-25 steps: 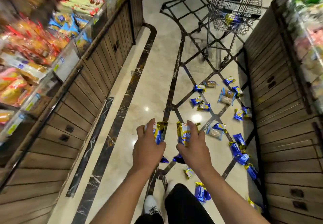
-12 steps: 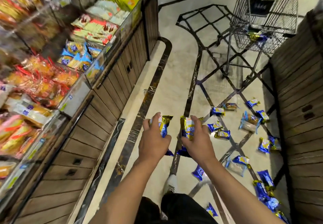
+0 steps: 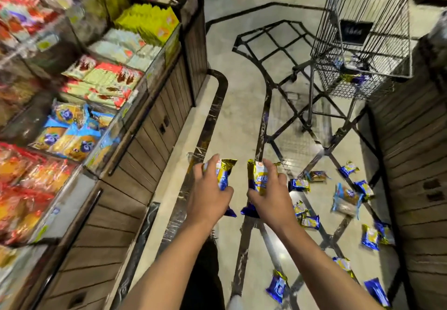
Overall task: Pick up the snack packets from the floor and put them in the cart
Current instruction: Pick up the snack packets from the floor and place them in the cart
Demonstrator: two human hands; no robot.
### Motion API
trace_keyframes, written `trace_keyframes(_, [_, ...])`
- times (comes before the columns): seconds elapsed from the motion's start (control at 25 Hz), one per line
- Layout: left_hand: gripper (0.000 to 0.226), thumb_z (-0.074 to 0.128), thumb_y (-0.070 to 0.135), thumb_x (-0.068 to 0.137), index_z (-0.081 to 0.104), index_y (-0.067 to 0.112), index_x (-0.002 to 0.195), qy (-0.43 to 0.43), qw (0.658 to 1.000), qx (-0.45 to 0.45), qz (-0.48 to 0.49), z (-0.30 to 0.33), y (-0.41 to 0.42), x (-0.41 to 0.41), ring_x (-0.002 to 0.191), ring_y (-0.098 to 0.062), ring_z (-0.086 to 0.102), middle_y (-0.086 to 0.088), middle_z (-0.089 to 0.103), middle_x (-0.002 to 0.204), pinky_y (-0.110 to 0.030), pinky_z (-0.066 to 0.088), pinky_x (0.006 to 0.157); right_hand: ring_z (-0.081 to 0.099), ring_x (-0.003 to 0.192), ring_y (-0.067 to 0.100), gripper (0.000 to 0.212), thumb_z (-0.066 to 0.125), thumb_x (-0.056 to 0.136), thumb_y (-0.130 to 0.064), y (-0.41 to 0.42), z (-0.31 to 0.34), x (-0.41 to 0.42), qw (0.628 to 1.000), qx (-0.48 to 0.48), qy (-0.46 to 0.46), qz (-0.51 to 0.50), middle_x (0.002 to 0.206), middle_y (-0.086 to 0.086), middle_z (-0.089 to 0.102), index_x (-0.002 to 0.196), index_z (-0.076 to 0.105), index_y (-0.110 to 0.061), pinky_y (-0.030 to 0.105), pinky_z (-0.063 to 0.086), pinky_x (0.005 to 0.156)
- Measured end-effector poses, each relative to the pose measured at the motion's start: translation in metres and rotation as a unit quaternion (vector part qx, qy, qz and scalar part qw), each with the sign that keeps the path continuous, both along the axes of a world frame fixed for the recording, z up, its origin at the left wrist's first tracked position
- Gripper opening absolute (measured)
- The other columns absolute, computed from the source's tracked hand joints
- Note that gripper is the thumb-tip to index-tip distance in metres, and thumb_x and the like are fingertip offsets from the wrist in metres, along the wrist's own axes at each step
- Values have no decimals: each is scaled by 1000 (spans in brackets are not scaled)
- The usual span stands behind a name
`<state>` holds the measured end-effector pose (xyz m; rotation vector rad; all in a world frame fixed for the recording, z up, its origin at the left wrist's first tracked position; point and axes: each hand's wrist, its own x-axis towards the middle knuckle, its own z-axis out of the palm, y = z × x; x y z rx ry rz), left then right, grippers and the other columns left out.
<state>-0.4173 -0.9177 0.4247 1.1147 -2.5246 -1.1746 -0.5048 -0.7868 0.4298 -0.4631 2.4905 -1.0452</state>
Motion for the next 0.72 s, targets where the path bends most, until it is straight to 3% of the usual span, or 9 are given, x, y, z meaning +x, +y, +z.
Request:
trace_keyframes(0.08, [81, 70, 24, 80, 25, 44, 145, 1, 1000, -3, -6, -2, -30, -34, 102, -20, 57, 5, 31, 131, -33, 56, 75, 47, 88, 16, 82, 66, 81, -17, -28, 0, -33, 1000, -6, -3, -12, 122, 3, 38, 149, 23, -36, 29, 40, 75])
trace_keyframes(0.2, [81, 67, 26, 76, 23, 48, 140, -2, 1000, -5, -25, -2, -83, -92, 102, -24, 58, 5, 33, 129, -44, 56, 78, 49, 88, 17, 82, 66, 81, -16, -77, 3, -88, 999, -17, -7, -35, 123, 2, 37, 149, 25, -35, 29, 39, 76])
trace_keyframes(0.48, [80, 65, 28, 75, 21, 51, 138, -8, 998, -11, -55, 8, -166, -218, 102, -26, 57, 6, 34, 129, -47, 55, 83, 48, 89, 14, 83, 66, 82, -18, -148, 12, -197, 995, -32, -5, -90, 124, 0, 37, 151, 23, -36, 27, 38, 70])
trace_keyframes(0.72, [81, 68, 25, 77, 25, 46, 143, -16, 996, -28, -81, 6, -190, -344, 98, -24, 59, 4, 34, 132, -39, 55, 81, 54, 105, 24, 85, 67, 82, -20, -168, 4, -318, 992, -38, -6, -118, 130, 5, 37, 152, 22, -33, 29, 41, 82])
